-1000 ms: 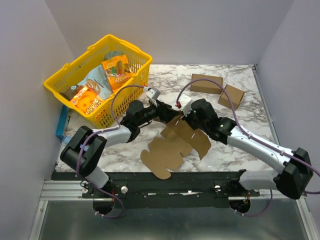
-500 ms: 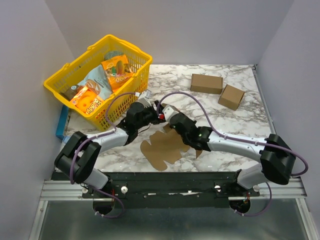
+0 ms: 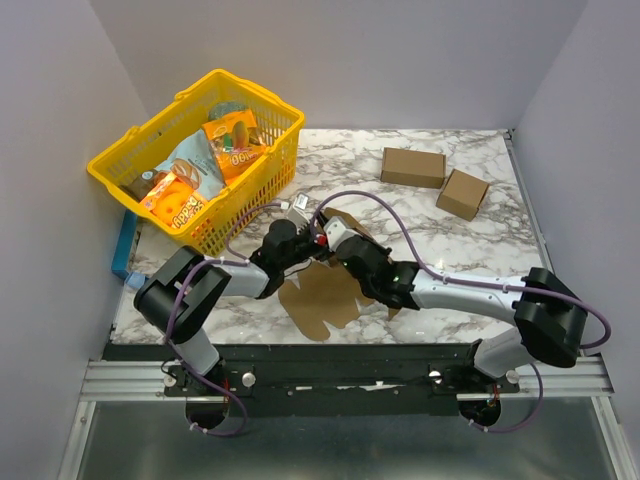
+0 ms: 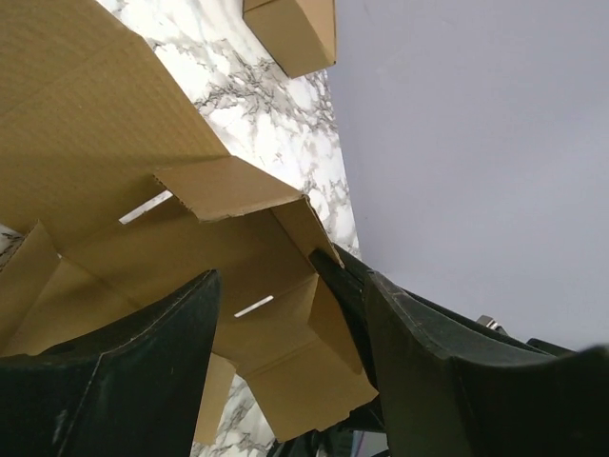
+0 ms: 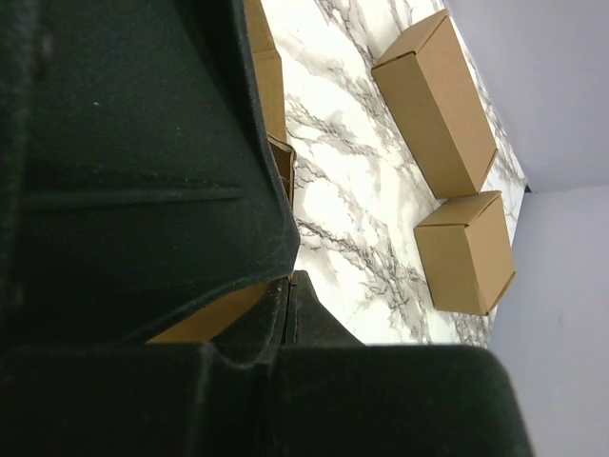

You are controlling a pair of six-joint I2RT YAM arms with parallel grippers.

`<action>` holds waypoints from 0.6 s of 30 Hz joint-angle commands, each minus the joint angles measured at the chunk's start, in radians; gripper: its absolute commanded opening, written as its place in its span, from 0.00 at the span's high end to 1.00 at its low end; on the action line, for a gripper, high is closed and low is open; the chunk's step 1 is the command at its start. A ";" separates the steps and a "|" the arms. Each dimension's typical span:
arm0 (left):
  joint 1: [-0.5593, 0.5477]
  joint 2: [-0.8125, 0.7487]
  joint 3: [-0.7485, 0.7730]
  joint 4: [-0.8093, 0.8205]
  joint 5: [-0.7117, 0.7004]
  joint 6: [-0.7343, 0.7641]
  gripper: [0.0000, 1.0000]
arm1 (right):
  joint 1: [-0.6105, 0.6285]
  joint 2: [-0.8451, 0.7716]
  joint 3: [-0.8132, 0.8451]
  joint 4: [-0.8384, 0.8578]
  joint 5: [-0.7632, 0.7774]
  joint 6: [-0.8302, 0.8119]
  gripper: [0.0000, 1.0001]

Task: Fold the paper box

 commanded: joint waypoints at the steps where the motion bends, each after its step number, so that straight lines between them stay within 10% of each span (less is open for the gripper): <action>1: -0.027 0.000 0.027 0.034 -0.019 -0.008 0.28 | 0.011 -0.001 -0.028 0.023 0.029 0.028 0.99; 18: -0.053 0.086 0.140 -0.014 -0.025 0.008 0.34 | 0.020 -0.023 -0.065 0.036 0.012 0.031 0.99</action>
